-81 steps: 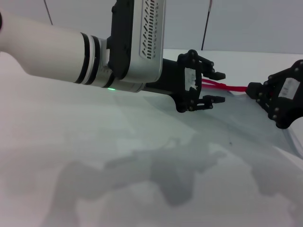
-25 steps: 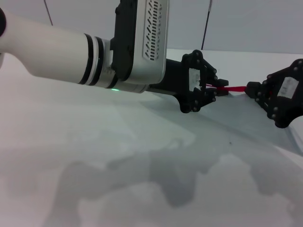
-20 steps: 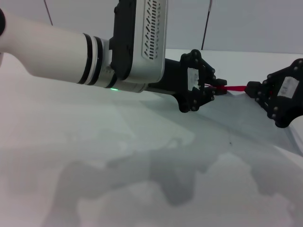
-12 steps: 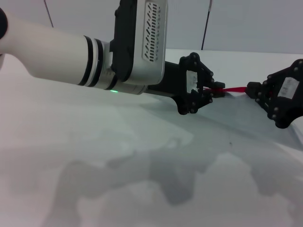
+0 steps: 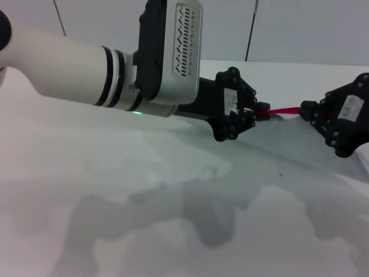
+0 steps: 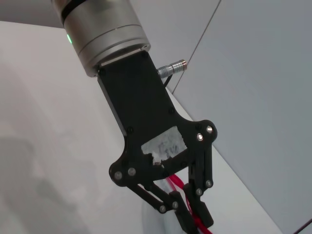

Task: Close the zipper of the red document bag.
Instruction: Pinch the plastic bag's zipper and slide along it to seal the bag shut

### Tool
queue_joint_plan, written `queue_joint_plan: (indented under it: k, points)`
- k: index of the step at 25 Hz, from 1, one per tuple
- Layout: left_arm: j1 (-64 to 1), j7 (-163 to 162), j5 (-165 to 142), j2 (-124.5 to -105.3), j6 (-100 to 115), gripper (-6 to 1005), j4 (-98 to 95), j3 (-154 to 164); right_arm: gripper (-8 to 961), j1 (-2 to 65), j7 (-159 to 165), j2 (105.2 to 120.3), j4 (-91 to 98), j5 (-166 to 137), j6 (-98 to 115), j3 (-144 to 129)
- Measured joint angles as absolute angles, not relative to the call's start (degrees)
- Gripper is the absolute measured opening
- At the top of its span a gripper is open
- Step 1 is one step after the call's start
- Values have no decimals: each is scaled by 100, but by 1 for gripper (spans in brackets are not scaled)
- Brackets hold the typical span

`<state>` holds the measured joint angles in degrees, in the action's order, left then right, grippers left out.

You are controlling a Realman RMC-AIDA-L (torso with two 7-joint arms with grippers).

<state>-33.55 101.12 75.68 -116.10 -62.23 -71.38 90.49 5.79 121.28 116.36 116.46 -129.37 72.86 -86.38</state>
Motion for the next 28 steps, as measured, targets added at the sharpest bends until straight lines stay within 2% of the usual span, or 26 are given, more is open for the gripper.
queue_joint_plan:
  k: [9,28]
  points:
    - [-3299,10122,7559,-11578,-6052,85,-7027,9018,16,578,12129,11645,11645,-12955,7264,-8559]
    - [-2646,10132,7362,-11586,-6023,84,-6579,8060,16,502,12137,11645,11543,-12986,7108,-8195]
